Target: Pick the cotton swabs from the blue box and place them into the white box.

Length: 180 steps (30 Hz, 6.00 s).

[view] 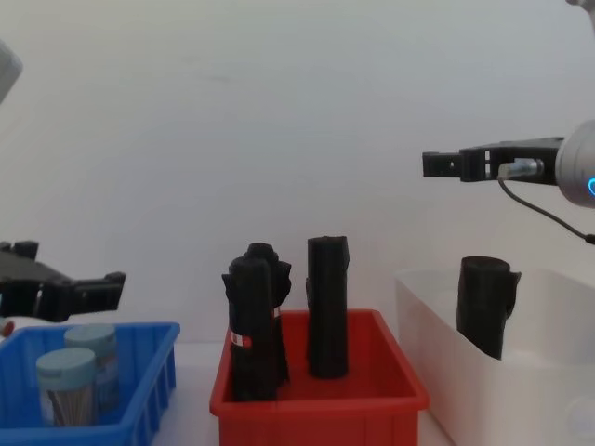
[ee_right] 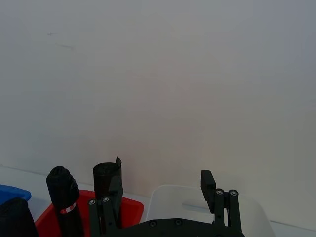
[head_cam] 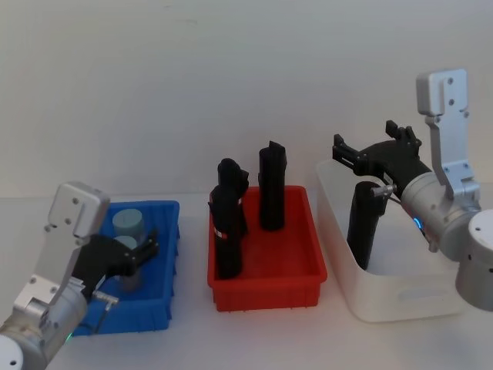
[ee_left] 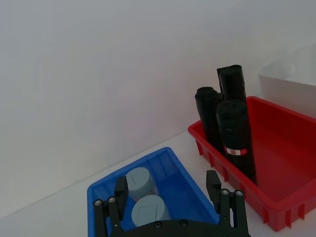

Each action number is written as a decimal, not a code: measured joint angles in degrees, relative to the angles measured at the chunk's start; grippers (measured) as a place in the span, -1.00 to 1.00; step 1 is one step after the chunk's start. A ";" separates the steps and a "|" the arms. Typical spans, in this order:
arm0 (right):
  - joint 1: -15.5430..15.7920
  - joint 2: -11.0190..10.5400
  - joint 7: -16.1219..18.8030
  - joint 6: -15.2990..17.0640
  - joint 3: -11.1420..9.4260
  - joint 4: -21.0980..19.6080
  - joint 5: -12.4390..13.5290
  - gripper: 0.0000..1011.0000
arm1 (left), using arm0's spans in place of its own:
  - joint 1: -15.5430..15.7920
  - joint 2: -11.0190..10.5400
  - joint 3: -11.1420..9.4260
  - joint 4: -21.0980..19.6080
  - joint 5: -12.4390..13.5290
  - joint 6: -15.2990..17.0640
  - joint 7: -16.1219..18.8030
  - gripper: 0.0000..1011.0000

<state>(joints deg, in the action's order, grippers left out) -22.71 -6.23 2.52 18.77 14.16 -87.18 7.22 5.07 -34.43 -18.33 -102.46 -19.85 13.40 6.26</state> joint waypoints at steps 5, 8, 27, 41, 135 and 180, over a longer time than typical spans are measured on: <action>0.00 0.00 0.00 0.00 0.00 0.02 0.00 0.98 | -1.87 -1.47 0.99 -0.23 -2.14 0.60 0.81 0.99; 0.00 0.00 0.00 0.01 0.00 0.01 0.00 0.98 | -2.32 -1.88 1.37 0.05 -3.06 0.92 0.62 0.99; 0.00 0.00 0.00 0.00 0.00 0.01 0.00 0.98 | 4.45 0.19 2.26 11.66 -4.19 3.98 -14.20 0.99; 0.01 0.00 0.00 0.00 0.00 0.01 0.00 0.98 | 9.64 2.42 2.08 19.93 -1.62 4.45 -19.88 0.99; 0.01 0.00 0.00 0.00 0.00 0.01 0.00 0.98 | 18.21 7.99 0.83 32.88 4.78 0.53 -21.30 0.35; -0.83 0.08 9.62 -3.53 0.58 -2.35 1.80 0.98 | 30.77 8.91 3.45 18.09 21.98 -2.59 -23.18 0.35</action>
<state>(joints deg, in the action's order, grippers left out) -23.54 -6.16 12.14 15.24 14.74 -89.52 9.02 35.84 -25.53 -14.87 -84.37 2.12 10.80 -16.92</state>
